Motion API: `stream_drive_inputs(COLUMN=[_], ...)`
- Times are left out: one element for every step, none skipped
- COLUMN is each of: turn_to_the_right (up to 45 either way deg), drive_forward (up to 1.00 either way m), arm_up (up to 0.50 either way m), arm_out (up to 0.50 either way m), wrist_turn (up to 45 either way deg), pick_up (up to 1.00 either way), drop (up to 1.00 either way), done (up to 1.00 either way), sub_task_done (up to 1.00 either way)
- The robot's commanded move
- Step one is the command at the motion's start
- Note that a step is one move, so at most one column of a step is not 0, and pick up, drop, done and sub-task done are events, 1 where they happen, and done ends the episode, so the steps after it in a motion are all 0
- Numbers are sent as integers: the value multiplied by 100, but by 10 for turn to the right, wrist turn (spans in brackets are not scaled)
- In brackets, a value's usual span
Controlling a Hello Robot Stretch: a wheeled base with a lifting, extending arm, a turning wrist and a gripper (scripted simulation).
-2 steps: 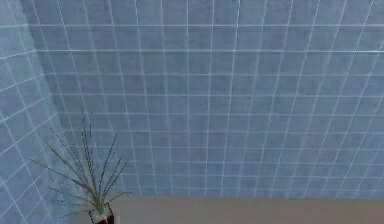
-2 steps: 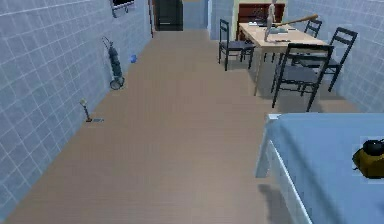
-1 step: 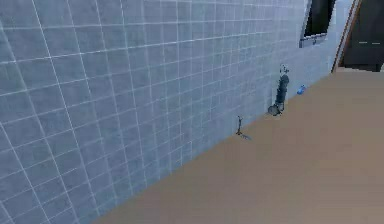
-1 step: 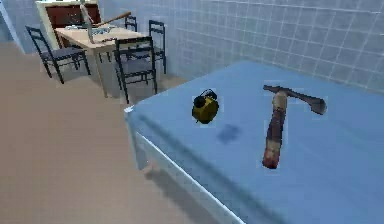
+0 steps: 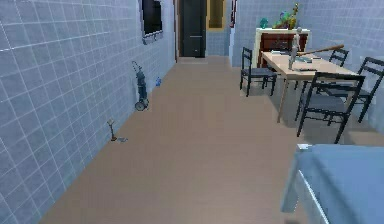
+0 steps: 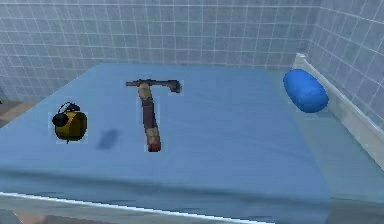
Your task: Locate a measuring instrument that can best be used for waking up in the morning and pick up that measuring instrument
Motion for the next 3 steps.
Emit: stream_drive_inputs(turn_to_the_right=[0, -90, 0], drive_forward=[40, 0, 0], arm_up=[0, 0, 50], arm_out=[0, 0, 0], wrist_turn=[0, 0, 0], pick_up=[0, 0, 0], drop=[0, 0, 0], done=[0, 0, 0], sub_task_done=[0, 0, 0])
